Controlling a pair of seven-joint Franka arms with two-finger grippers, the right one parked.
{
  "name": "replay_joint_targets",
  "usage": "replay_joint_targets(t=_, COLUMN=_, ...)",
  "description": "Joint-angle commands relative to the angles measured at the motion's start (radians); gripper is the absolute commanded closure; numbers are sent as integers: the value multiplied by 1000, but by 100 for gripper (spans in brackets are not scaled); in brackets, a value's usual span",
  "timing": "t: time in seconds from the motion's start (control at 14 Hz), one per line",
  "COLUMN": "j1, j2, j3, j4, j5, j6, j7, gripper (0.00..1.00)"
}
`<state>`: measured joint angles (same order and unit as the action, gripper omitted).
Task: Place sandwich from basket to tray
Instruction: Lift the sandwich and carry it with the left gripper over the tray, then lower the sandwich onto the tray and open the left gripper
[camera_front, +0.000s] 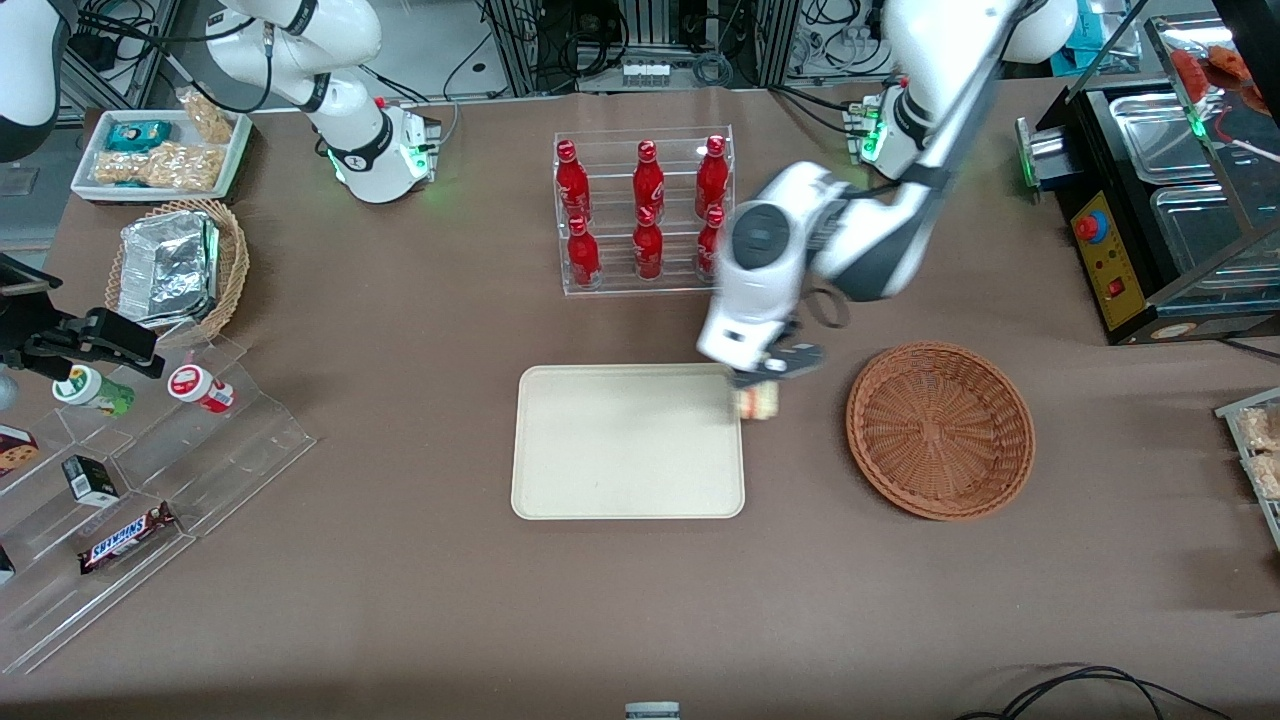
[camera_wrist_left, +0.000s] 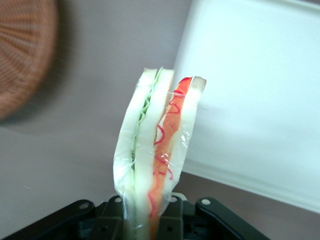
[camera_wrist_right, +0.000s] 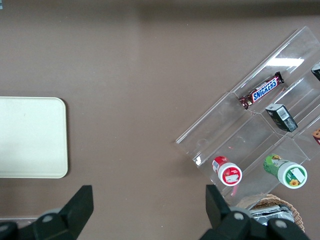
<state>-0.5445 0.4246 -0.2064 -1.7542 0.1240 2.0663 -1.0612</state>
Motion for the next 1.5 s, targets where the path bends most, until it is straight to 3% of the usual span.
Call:
replay_joint_targets(t=0.0, j1=-92, j2=271, j3=16, j4=365, j5=16, j6=-123, j7=-26, gripper=88)
replay_joint_targets(t=0.14, j1=-120, j2=382, j3=18, j4=491, j5=17, j6=-123, j7=-14, gripper=86)
replay_joint_targets(t=0.5, j1=-144, j2=517, j3=19, j4=642, j5=32, j6=-121, j7=56, gripper=83)
replay_joint_targets(t=0.64, j1=-153, j2=546, j3=19, j4=668, j5=58, j6=-117, j7=53, gripper=76)
replay_joint_targets(t=0.71, j1=-159, j2=557, j3=22, j4=674, j5=71, j6=-115, j7=41, gripper=38)
replay_joint_targets(t=0.79, j1=-170, j2=559, j3=27, j4=682, j5=80, j6=-117, j7=30, gripper=9)
replay_joint_targets(t=0.86, j1=-172, j2=557, j3=32, j4=682, j5=92, j6=-117, j7=17, gripper=0)
replay_joint_targets(t=1.14, j1=-163, j2=519, j3=32, j4=682, j5=91, j6=-147, j7=14, gripper=0)
replay_joint_targets(t=1.29, j1=-126, j2=441, j3=22, j4=680, j5=80, j6=-256, j7=29, gripper=0)
replay_joint_targets(t=1.43, j1=-66, j2=329, j3=-2, j4=676, j5=5, j6=-359, j7=81, gripper=0)
